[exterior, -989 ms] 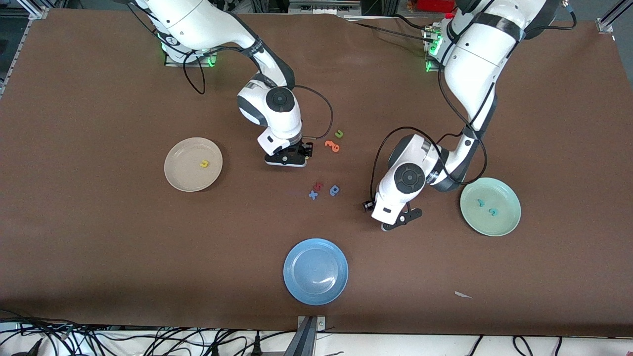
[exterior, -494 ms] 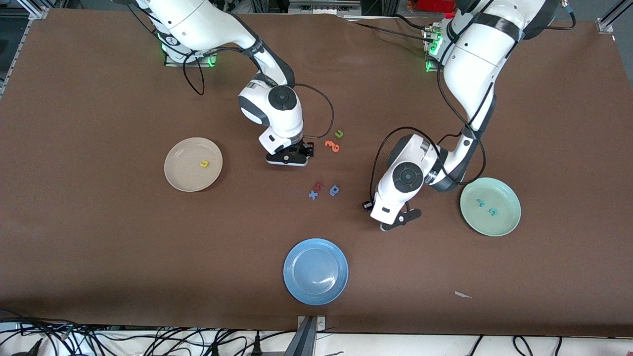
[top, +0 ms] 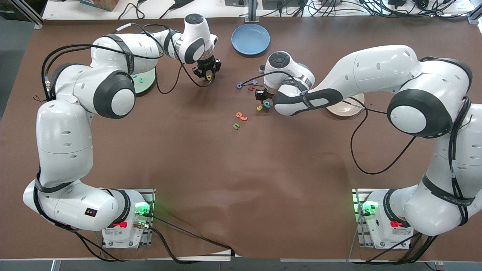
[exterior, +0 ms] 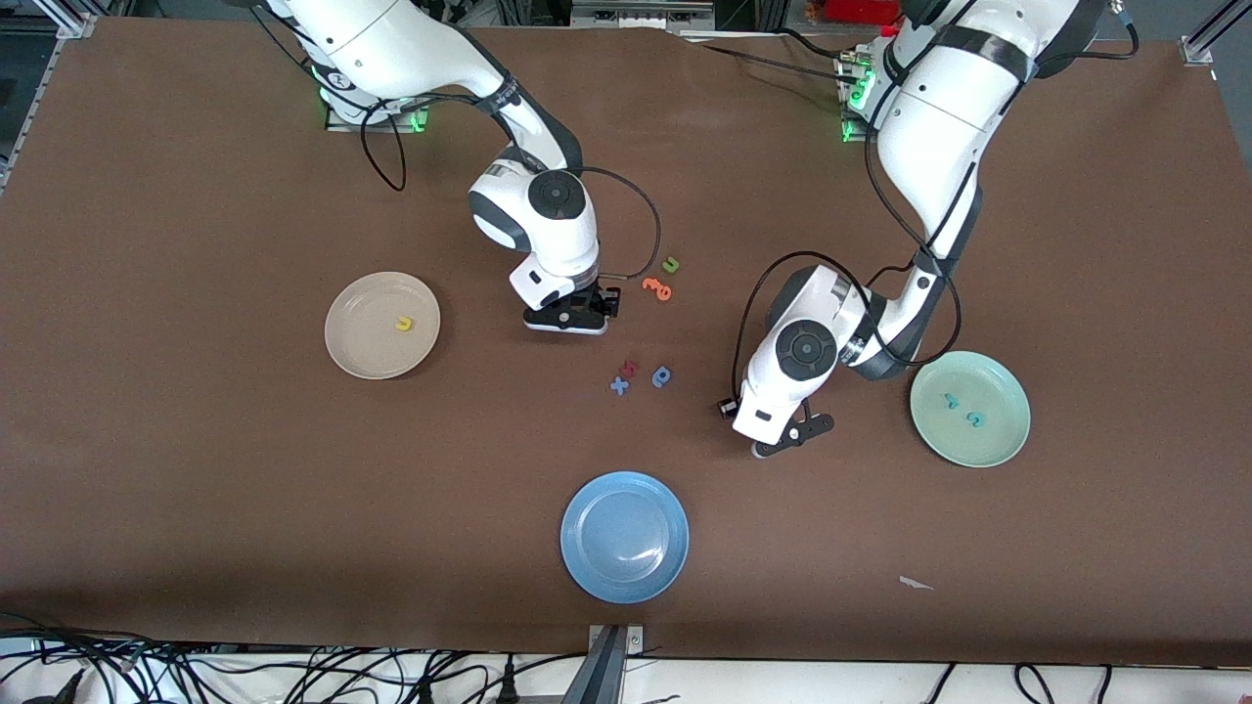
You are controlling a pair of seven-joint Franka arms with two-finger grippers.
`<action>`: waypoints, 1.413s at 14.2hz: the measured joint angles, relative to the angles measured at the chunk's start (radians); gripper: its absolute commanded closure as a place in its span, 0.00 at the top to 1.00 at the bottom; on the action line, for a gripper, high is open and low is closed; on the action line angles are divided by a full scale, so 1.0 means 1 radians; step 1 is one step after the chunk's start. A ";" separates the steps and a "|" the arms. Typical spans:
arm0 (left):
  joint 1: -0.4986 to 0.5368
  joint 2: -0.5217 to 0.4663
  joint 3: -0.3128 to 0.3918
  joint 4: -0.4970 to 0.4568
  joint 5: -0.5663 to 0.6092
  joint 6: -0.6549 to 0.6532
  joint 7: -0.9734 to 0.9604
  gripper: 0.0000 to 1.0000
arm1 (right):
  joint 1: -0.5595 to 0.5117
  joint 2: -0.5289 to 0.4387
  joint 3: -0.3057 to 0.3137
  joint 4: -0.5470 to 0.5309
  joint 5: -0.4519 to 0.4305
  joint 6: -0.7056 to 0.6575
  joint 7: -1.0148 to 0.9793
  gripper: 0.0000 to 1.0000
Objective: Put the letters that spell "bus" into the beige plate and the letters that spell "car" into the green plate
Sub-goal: 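Carry the yellow a toward the green plate with the left gripper, then release the yellow a on the green plate while the right gripper carries p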
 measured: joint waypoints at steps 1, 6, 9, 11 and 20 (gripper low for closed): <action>0.000 0.000 0.000 0.000 0.000 0.000 0.000 0.30 | 0.000 0.001 0.000 0.000 0.000 -0.002 0.000 0.73; 0.000 0.000 0.001 0.001 0.002 0.001 0.000 0.23 | 0.000 0.013 0.000 -0.001 -0.005 -0.004 0.001 0.73; 0.009 -0.002 0.007 0.004 0.008 -0.013 0.050 0.23 | 0.001 0.015 0.000 -0.001 -0.008 -0.002 0.003 0.69; 0.039 -0.013 0.017 0.014 0.009 -0.100 0.187 0.23 | 0.001 0.015 0.001 -0.001 -0.008 -0.001 0.005 0.65; 0.285 -0.134 0.024 0.027 0.103 -0.493 1.055 0.21 | 0.002 0.016 0.001 -0.001 -0.020 -0.002 0.013 0.65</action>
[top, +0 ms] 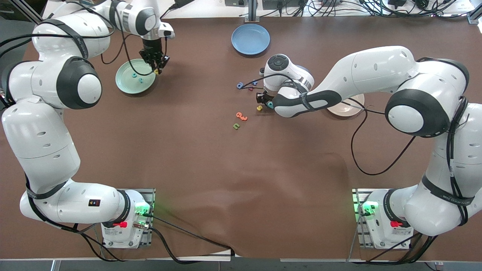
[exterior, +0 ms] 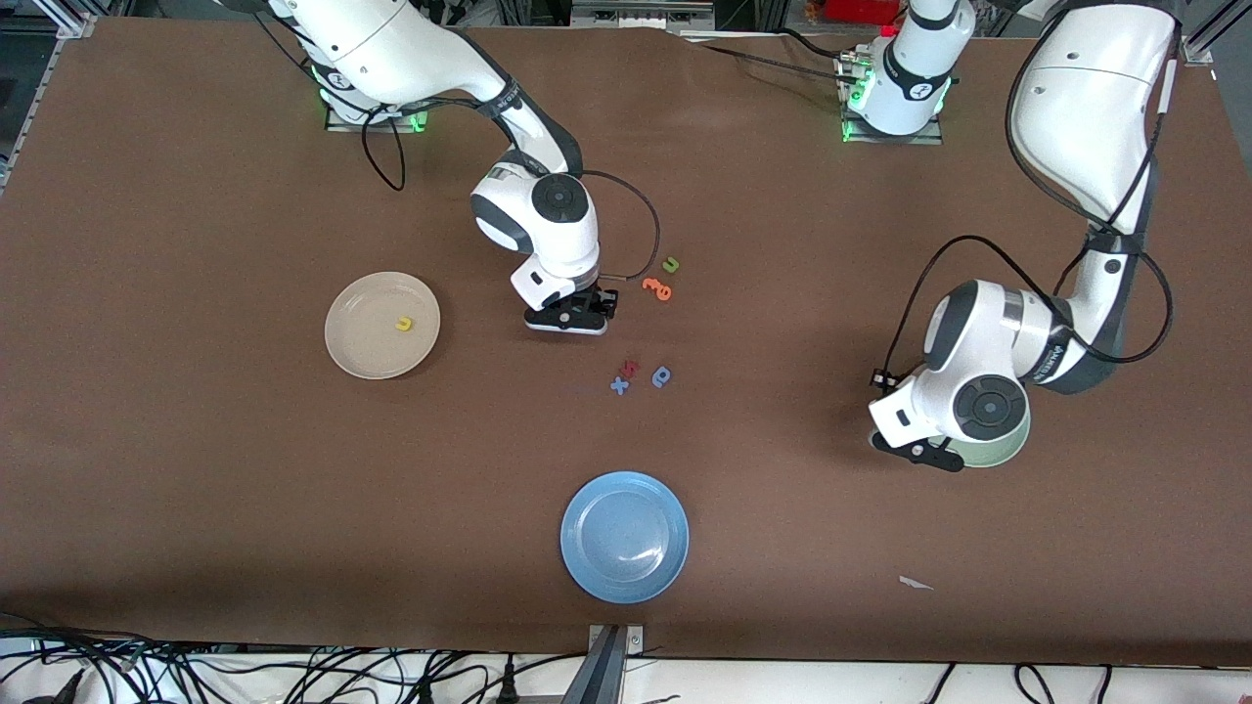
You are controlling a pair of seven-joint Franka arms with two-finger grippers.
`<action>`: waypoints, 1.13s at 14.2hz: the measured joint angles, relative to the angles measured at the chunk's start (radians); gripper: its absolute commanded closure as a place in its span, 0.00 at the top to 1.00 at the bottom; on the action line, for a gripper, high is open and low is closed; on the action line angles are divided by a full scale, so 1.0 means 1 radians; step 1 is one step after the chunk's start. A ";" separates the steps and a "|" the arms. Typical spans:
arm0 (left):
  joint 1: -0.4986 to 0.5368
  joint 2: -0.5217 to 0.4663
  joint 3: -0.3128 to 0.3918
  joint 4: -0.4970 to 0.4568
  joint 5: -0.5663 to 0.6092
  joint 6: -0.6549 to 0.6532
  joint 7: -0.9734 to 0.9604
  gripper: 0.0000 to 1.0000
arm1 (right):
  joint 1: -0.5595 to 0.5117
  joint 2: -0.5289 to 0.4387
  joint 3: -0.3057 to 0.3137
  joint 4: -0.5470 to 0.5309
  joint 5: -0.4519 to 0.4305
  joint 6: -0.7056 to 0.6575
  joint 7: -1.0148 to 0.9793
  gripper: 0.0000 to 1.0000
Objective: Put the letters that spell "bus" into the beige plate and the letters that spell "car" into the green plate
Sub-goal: 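Release the yellow a on the green plate while the right gripper carries p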
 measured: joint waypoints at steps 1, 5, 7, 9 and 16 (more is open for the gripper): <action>0.023 0.000 0.001 -0.002 0.014 -0.005 0.083 0.22 | 0.000 0.000 0.000 0.000 0.000 0.001 0.001 0.66; 0.118 0.001 0.001 -0.003 0.021 -0.005 0.409 0.68 | 0.000 0.007 0.000 0.000 -0.003 0.001 0.002 0.73; 0.147 0.002 0.001 -0.003 0.021 0.009 0.498 1.00 | 0.000 0.007 0.000 0.000 -0.004 0.002 0.002 0.60; 0.150 0.002 -0.005 -0.003 0.021 0.012 0.519 1.00 | 0.000 0.006 0.001 0.001 -0.011 0.006 0.002 0.41; 0.141 -0.015 -0.035 0.007 -0.109 0.012 0.151 1.00 | 0.000 0.000 0.004 0.001 -0.015 0.007 0.003 0.00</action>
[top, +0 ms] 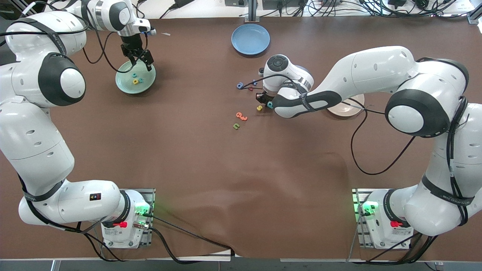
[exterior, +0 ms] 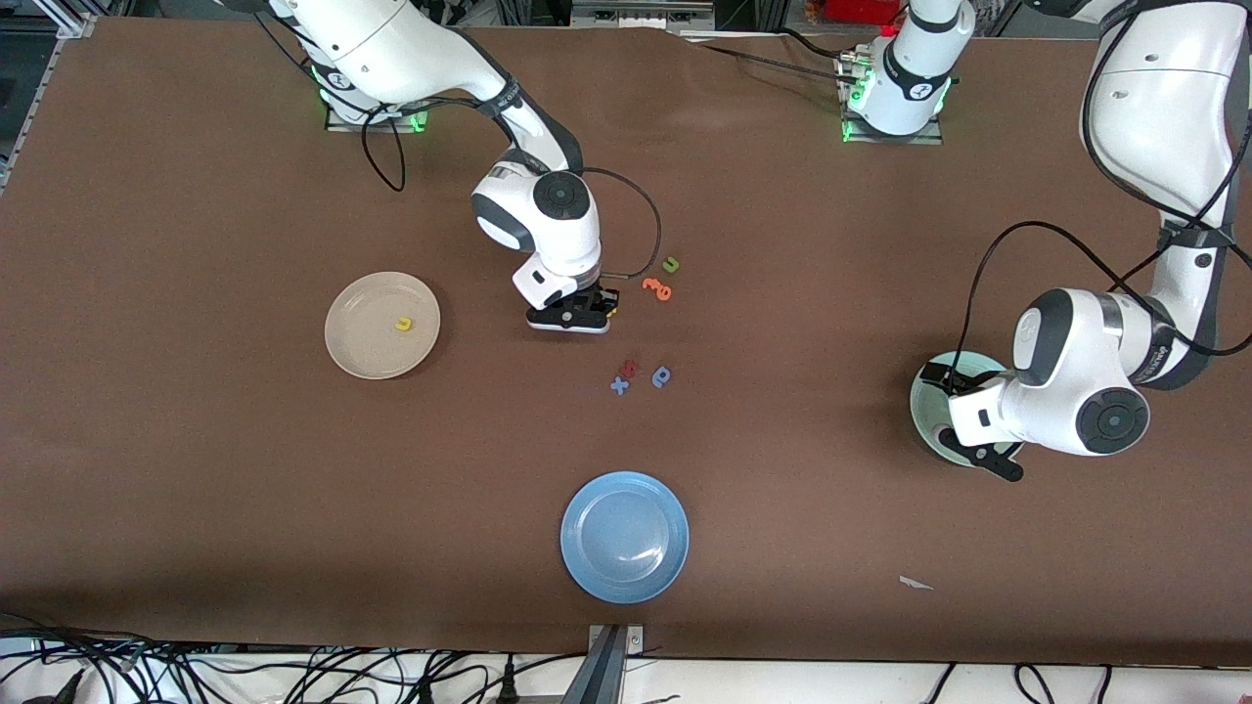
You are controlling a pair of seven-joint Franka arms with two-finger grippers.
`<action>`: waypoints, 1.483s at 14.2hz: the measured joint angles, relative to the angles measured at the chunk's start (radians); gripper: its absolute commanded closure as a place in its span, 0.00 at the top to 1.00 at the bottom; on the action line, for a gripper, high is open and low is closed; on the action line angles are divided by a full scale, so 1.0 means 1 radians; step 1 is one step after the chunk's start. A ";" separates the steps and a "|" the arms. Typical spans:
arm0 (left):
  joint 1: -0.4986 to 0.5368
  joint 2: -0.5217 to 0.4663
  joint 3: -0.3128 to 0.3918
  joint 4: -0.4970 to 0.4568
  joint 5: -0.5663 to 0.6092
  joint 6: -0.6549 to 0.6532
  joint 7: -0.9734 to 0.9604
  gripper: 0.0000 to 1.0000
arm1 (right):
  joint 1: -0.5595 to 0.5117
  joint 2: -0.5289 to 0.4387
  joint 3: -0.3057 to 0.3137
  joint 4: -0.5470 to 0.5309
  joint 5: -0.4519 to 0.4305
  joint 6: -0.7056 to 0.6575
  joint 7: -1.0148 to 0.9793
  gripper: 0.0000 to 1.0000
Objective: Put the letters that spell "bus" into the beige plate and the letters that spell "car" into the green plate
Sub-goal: 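Release the yellow a on the green plate while the right gripper carries p, then release the teal p on the white plate while the left gripper withdraws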
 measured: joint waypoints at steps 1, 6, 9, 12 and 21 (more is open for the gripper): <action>-0.003 -0.006 -0.002 0.001 -0.019 0.000 -0.085 1.00 | 0.000 0.000 0.000 0.000 0.000 0.000 0.000 0.00; -0.020 -0.075 -0.004 0.015 -0.029 -0.005 -0.487 1.00 | -0.072 -0.044 0.000 -0.018 -0.018 -0.029 -0.081 0.00; -0.015 -0.141 0.001 0.021 -0.029 -0.054 -0.498 1.00 | -0.187 -0.135 0.047 -0.078 -0.018 -0.076 -0.216 0.00; -0.013 -0.204 0.018 0.016 -0.029 -0.075 -0.412 1.00 | -0.307 -0.248 0.070 -0.187 0.003 -0.084 -0.405 0.00; -0.160 -0.539 0.213 -0.113 -0.093 -0.155 -0.281 1.00 | -0.519 -0.403 0.073 -0.407 0.075 -0.072 -0.786 0.90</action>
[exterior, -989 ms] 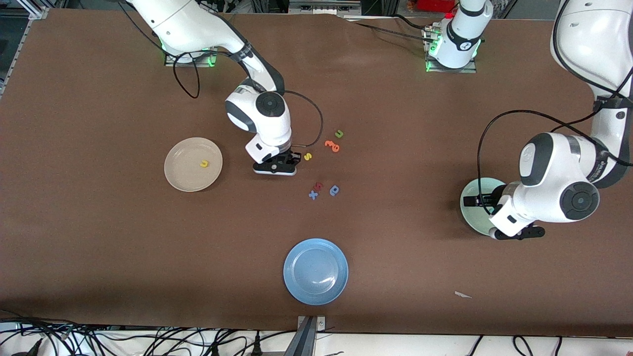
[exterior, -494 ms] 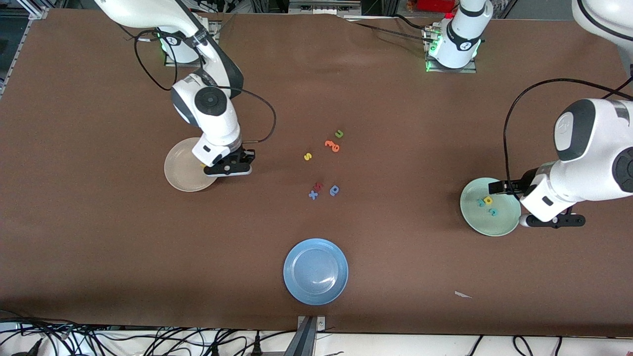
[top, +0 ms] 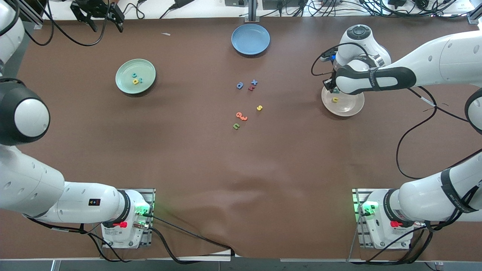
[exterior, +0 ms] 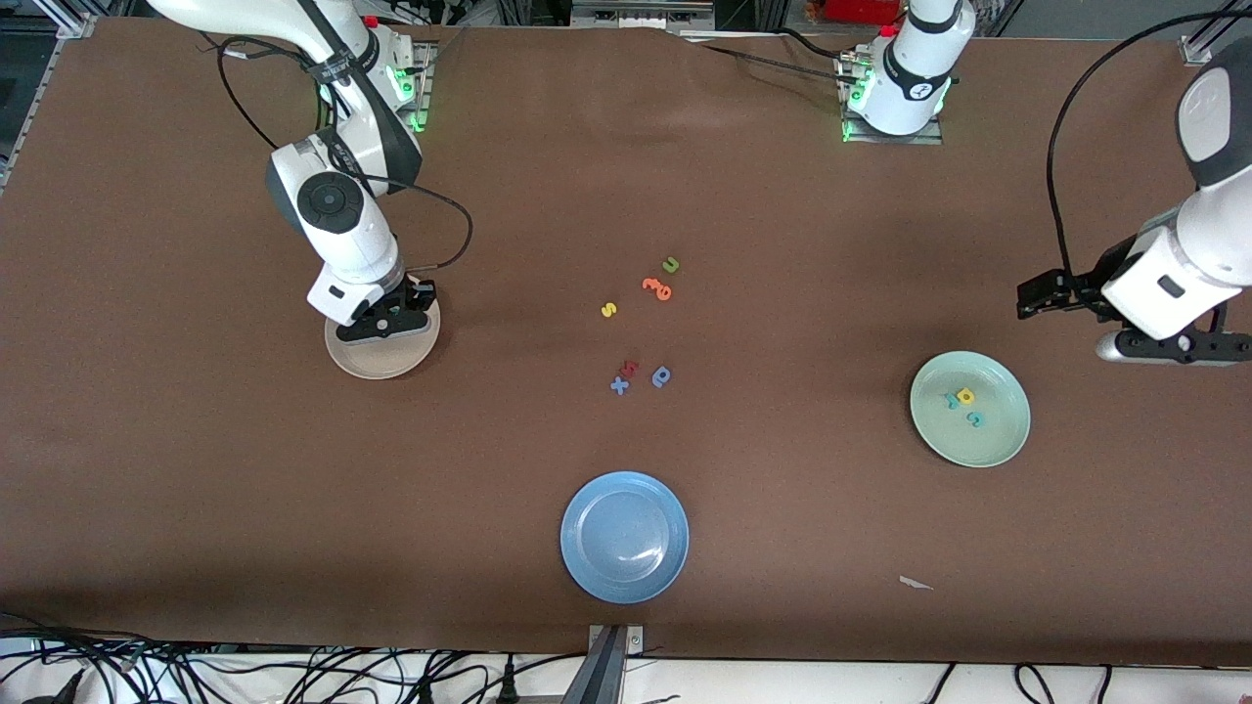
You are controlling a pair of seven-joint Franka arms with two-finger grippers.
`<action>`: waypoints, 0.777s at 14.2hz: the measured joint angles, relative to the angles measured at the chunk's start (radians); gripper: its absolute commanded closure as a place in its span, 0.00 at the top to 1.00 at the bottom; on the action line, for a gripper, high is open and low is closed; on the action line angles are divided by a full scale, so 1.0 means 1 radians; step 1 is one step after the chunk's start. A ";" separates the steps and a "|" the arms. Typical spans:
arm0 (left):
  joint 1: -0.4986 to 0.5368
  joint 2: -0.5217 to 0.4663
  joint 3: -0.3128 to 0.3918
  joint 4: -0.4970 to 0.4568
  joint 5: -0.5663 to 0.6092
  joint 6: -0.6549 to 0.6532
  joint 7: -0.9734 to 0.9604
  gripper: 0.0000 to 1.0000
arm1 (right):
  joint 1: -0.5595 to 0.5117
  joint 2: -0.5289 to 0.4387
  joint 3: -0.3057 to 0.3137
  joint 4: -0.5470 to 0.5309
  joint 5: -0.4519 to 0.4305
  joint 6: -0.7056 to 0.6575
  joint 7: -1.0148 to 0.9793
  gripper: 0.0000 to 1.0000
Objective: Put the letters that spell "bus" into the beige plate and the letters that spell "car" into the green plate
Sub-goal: 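Release the teal p on the white plate while the left gripper withdraws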
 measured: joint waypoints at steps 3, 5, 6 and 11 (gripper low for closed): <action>-0.012 -0.049 0.010 -0.008 -0.011 -0.010 0.000 1.00 | -0.006 0.000 0.001 -0.012 0.000 0.010 -0.002 0.90; -0.012 -0.057 0.011 -0.019 -0.011 -0.010 0.000 1.00 | -0.006 -0.001 0.002 -0.013 0.000 0.012 -0.002 0.88; -0.012 -0.060 0.011 -0.022 -0.011 -0.010 0.001 1.00 | -0.006 -0.001 0.004 -0.013 0.002 0.013 -0.002 0.84; -0.012 -0.060 0.013 -0.027 -0.011 -0.010 0.003 1.00 | 0.001 0.020 0.096 -0.017 0.119 0.116 0.098 0.86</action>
